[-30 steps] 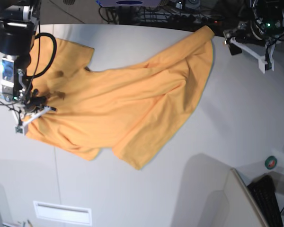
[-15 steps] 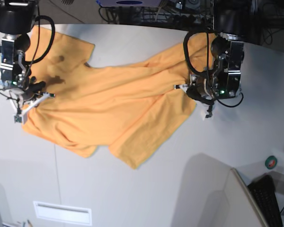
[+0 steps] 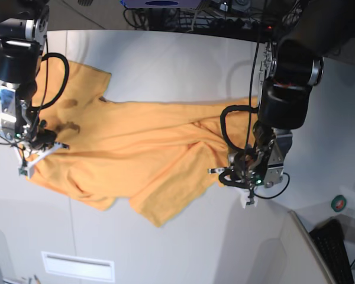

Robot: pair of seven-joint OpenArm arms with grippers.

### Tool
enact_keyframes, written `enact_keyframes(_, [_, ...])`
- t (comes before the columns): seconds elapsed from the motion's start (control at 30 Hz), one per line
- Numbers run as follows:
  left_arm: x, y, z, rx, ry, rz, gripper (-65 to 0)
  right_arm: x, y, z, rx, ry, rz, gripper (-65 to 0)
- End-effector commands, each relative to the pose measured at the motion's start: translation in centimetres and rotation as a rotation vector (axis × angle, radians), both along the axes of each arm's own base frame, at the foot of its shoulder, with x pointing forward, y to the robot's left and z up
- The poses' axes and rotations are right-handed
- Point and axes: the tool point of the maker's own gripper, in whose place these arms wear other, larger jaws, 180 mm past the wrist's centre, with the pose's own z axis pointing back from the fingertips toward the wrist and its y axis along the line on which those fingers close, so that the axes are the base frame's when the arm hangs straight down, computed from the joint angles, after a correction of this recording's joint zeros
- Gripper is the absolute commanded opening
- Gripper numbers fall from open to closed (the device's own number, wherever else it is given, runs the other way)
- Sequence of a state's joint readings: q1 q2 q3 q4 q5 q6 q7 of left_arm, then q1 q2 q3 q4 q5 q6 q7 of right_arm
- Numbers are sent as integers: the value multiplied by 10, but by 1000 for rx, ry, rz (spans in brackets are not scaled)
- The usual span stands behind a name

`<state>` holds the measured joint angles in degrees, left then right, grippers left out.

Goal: Layout the t-shirt on the table in an organized manner, then fold the t-shirt properly
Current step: 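Grasp the shirt side with the left gripper and drag it outward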

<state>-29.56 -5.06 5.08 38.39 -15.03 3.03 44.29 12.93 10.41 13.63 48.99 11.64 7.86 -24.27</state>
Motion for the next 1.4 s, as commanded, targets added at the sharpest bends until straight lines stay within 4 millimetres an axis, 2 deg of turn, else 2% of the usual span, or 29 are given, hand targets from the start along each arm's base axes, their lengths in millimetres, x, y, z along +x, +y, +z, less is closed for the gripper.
enact_keyframes(0.0, [20, -4, 12, -4, -46, -3, -650, 13, -3, 11, -4, -30, -3, -650])
enact_keyframes(0.03, [31, -8, 17, -1, -74, -7, -650, 18, -3, 15, -4, -39, -3, -650])
enact_keyframes(0.1, [53, -10, 32, 4, -135, -8, -650, 21, -15, 20, -25, -47, -8, -650])
enact_keyframes(0.2, [78, -9, 55, -2, -204, 5, -650, 17, -24, 20, -39, -37, -11, -650])
enact_keyframes(0.3, [92, -11, 72, -8, -239, 7, -650, 3, -26, 15, -52, -27, -3, -650])
enact_keyframes(0.4, [98, -14, 84, -14, -278, -2, -650, -3, -27, 34, -94, -89, 28, -650])
enact_keyframes(0.43, [90, -15, 80, -19, -255, -8, -650, -7, -25, 41, -108, -112, 42, -650])
enact_keyframes(0.5, [80, -19, 87, -46, -245, -10, -650, -13, -21, 59, -133, -159, 68, -650])
enact_keyframes(0.6, [44, -16, 91, -93, -247, 15, -650, -28, 3, 69, -131, -142, 130, -650])
enact_keyframes(0.7, [16, -21, 90, -88, -262, -9, -650, -40, 26, 69, -121, -109, 191, -650])
enact_keyframes(0.83, [-9, -28, 67, -82, -207, -32, -650, -56, 56, 56, -102, -54, 282, -650])
enact_keyframes(0.9, [-15, -27, 55, -81, -170, -27, -650, -64, 68, 48, -79, -36, 294, -650])
enact_keyframes(1.07, [-21, -24, 25, -80, -137, 1, -650, -91, 69, 31, -54, 23, 273, -650])
enact_keyframes(1.17, [-26, -20, 13, -75, -129, 15, -650, -119, 69, 17, -46, 81, 276, -650])
enact_keyframes(1.3, [-27, -15, 5, -65, -133, 26, -650, -146, 64, 5, -45, 140, 270, -650])
enact_keyframes(1.37, [-21, -13, 7, -60, -139, 28, -650, -156, 58, 2, -57, 162, 275, -650])
